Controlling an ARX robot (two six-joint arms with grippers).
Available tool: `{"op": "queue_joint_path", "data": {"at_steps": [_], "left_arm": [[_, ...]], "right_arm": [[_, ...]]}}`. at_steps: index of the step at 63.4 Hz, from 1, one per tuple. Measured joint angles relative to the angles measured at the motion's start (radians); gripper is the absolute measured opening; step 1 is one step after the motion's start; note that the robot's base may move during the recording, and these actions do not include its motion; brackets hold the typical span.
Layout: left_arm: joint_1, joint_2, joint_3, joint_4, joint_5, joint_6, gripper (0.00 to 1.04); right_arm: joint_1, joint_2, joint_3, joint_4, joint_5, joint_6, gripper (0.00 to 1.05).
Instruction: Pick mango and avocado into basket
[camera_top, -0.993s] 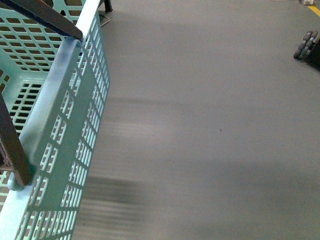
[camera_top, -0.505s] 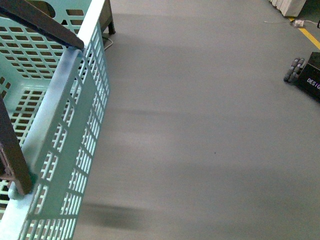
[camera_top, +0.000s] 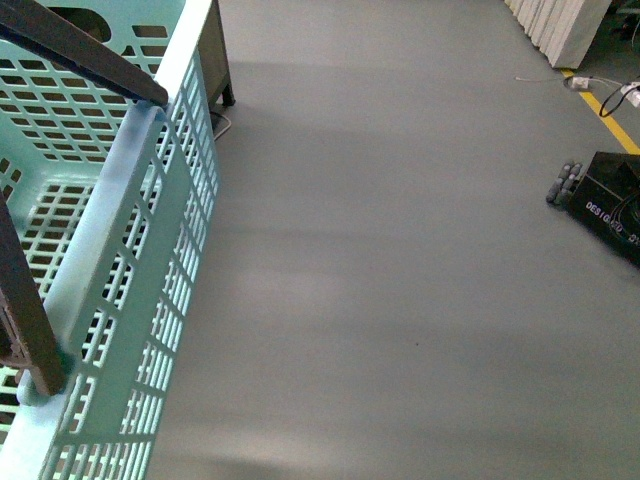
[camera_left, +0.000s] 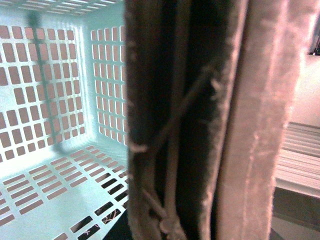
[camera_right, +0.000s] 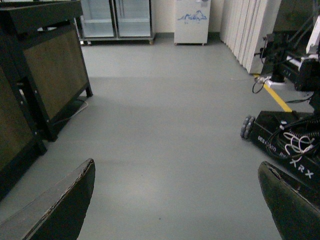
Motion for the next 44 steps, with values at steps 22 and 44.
{"op": "queue_joint_path", "data": {"at_steps": [22, 44], "left_arm": [[0.0, 0.0, 0.0, 0.0, 0.0, 0.0, 0.14], [0.0, 0.0, 0.0, 0.0, 0.0, 0.0, 0.14]], "right_arm": [[0.0, 0.0, 0.0, 0.0, 0.0, 0.0, 0.96], [0.0, 0.0, 0.0, 0.0, 0.0, 0.0, 0.96]]}}
